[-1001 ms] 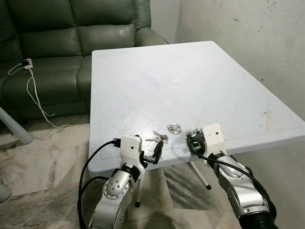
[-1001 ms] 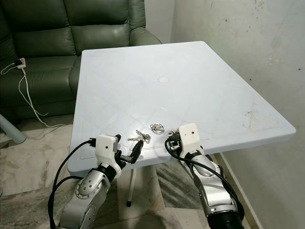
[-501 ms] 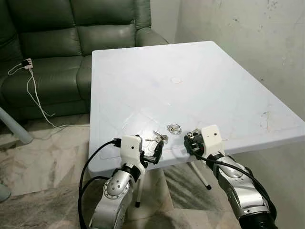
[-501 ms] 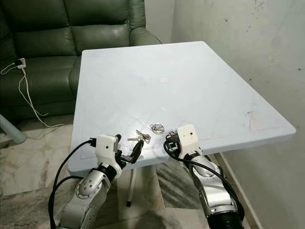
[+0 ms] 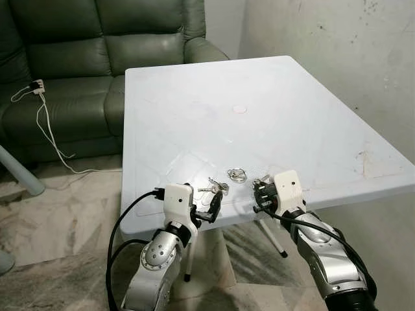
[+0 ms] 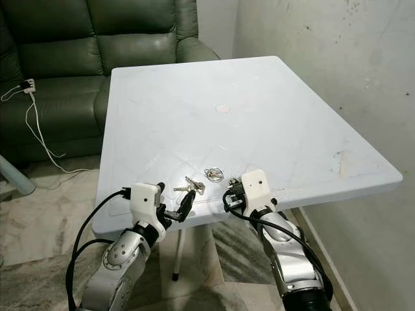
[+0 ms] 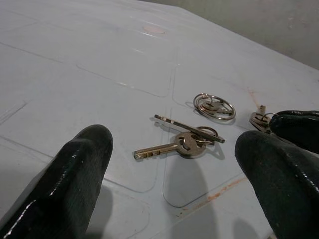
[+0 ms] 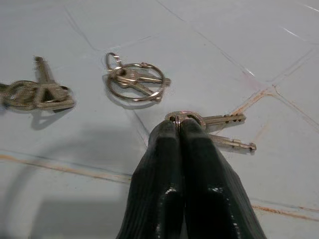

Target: Hang keys on a hook

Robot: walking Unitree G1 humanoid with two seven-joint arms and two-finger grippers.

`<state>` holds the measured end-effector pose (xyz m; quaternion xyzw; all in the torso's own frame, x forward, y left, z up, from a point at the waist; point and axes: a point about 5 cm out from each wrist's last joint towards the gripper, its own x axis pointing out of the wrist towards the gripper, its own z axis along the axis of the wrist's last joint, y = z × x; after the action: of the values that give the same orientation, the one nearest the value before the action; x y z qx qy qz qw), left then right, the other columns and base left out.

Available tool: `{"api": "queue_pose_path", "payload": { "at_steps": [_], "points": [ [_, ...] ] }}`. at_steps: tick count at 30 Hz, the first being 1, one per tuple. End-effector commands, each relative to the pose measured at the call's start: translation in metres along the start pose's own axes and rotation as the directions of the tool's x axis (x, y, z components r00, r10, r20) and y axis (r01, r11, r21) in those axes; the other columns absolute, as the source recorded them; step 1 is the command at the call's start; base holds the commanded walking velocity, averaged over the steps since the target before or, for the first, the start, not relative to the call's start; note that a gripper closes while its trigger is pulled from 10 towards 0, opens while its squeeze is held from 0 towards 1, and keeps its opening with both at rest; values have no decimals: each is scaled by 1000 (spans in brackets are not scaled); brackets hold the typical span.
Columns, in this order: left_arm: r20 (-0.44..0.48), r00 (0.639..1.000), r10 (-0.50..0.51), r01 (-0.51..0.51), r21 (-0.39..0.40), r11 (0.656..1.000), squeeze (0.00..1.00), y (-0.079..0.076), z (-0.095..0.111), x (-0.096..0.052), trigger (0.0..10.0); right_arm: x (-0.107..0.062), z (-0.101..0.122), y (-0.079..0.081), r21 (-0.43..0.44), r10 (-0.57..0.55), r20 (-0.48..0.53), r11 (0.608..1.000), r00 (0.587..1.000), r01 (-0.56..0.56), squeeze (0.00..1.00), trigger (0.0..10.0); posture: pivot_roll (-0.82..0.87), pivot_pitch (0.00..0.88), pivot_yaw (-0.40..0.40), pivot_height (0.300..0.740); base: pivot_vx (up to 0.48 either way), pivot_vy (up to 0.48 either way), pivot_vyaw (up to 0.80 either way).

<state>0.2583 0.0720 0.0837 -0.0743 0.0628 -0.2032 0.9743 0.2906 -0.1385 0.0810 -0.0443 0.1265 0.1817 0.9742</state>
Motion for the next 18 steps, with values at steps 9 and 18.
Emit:
{"api": "queue_pose_path", "payload": {
  "at_steps": [9, 18],
  "points": [
    [38, 999, -8, 9, -20, 1000, 0, -8, 10, 6, 10000, -1, 3, -1, -12, 14, 8, 1000, 1000, -14, 0, 4314, -64, 34, -46, 740, 0, 0, 0],
    [39, 999, -6, 7, -21, 1000, 0, -8, 11, 7, 10000, 0, 2, 1, -37, 53, 6, 998, 999, -52, 0, 10000, -64, 32, -46, 740, 0, 0, 0]
  ]
}}
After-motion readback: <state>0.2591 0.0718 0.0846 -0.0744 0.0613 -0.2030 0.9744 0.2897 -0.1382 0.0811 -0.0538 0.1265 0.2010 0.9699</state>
